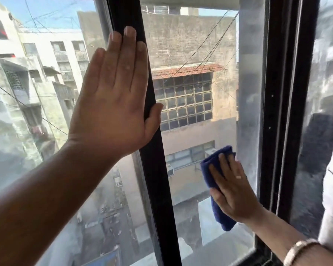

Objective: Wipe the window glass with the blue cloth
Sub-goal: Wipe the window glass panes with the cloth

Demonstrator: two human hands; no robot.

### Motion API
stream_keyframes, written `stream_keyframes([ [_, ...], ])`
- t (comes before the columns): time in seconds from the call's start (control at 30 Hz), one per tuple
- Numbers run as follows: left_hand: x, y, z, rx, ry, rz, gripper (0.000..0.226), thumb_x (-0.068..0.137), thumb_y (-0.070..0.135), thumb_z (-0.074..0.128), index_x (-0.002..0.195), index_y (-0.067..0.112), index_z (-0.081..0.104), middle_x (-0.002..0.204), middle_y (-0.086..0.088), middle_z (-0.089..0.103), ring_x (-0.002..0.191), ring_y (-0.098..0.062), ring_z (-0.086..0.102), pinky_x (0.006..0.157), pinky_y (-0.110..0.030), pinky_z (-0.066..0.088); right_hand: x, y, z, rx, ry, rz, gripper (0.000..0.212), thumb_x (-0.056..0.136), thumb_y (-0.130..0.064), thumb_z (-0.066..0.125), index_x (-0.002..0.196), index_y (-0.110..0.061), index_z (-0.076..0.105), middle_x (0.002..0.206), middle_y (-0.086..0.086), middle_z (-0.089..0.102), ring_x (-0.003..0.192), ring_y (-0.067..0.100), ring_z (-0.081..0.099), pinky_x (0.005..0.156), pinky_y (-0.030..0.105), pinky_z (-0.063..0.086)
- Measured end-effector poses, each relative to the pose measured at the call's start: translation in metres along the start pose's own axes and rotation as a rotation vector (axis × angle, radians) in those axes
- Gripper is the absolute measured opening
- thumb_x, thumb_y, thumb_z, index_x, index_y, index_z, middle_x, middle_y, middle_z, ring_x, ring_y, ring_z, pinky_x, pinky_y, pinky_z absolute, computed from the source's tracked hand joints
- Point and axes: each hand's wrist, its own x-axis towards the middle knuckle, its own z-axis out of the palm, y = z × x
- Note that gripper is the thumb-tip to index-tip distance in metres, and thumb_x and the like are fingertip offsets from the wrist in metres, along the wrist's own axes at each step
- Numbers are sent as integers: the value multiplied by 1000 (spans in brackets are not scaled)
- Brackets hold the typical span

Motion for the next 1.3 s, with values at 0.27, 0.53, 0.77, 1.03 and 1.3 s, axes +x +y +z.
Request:
stream_keyframes([
  [0.27,2,0,-3,-3,-41,12,83,103,55,14,157,-6,-1,166,-33,-1,156,-46,3,126,-55,5,38,-34,-7,51,13,-171,67,94,-36,38,155,-27,10,165,0,-13,152,33,-10,123,49,-4],
  [0.53,1,1,-2,-34,-14,-2,82,103,52,19,159,-6,3,166,-33,2,156,-46,5,126,-54,6,110,-14,-45,169,162,148,64,99,-38,30,155,-30,0,164,0,-13,151,26,-16,122,46,-2],
  [0.77,0,1,-1,1,1,9,80,104,51,20,159,-5,4,166,-32,5,155,-45,10,127,-53,8,165,-64,-52,-3,359,126,60,96,-28,36,153,-17,23,162,20,13,149,43,11,121,57,14],
  [1.03,1,-1,3,14,29,21,79,103,48,25,157,-9,12,164,-35,12,153,-48,18,125,-56,15,87,41,-28,49,262,136,60,96,-39,30,154,-32,16,165,8,8,152,31,4,115,59,23],
  [1.3,3,0,-1,20,11,30,77,103,45,26,157,-9,16,163,-34,14,152,-49,21,124,-56,19,231,-44,-95,42,450,234,61,95,-32,33,153,-13,25,161,21,19,150,40,13,121,56,16],
])
